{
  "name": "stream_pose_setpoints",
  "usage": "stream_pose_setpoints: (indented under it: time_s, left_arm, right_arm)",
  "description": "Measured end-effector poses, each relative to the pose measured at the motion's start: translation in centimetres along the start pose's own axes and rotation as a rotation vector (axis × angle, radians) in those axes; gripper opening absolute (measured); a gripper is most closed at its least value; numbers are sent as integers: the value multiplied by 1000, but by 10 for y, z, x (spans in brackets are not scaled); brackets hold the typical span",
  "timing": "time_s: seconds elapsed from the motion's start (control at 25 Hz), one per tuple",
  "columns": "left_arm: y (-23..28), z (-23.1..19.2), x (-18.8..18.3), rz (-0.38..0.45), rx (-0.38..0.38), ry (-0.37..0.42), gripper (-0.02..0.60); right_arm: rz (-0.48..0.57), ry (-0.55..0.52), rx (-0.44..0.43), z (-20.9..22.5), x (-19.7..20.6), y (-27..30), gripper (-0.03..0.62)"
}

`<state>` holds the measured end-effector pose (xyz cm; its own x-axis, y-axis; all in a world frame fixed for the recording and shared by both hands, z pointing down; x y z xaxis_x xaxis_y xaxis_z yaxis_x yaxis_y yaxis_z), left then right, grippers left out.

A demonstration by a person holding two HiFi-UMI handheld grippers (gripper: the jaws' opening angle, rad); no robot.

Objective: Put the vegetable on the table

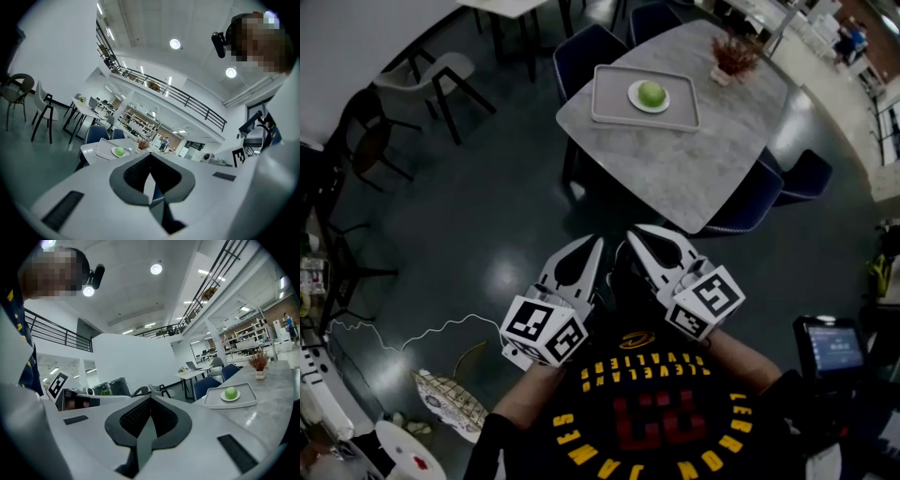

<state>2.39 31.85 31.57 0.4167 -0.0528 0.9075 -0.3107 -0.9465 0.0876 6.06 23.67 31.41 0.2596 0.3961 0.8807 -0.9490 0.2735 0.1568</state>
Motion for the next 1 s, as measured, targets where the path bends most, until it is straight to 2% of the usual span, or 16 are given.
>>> stream_pose_setpoints:
  time_s: [0.28,0.44,0.8,1.0]
  left_arm:
    - [50,-46,-26,-13,-64,45,1]
    - [96,-63,-39,-41,-68,62,1]
    - [202,-72,-51,-77,-14,72,0]
    - [244,-79,-59,-114,10,39,0]
  right_arm:
    - [37,44,-52,48,-32,55,5]
    - [46,62,-71,84,-54,82,5]
    - [69,112,-16,180,-99,97,5]
    - [62,148,40,219,-118,104,5]
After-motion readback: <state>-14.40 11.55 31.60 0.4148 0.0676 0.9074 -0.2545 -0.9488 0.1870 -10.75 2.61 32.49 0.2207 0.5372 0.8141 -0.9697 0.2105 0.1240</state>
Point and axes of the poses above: the fingertips, and each gripper's own axes: y forward along the fingers, z to its right, x out of its underside, the point moved 3 cm from there along -y, backward along the fingers, and after that the axes turned 9 degrees about y, right-handed, at the moved point
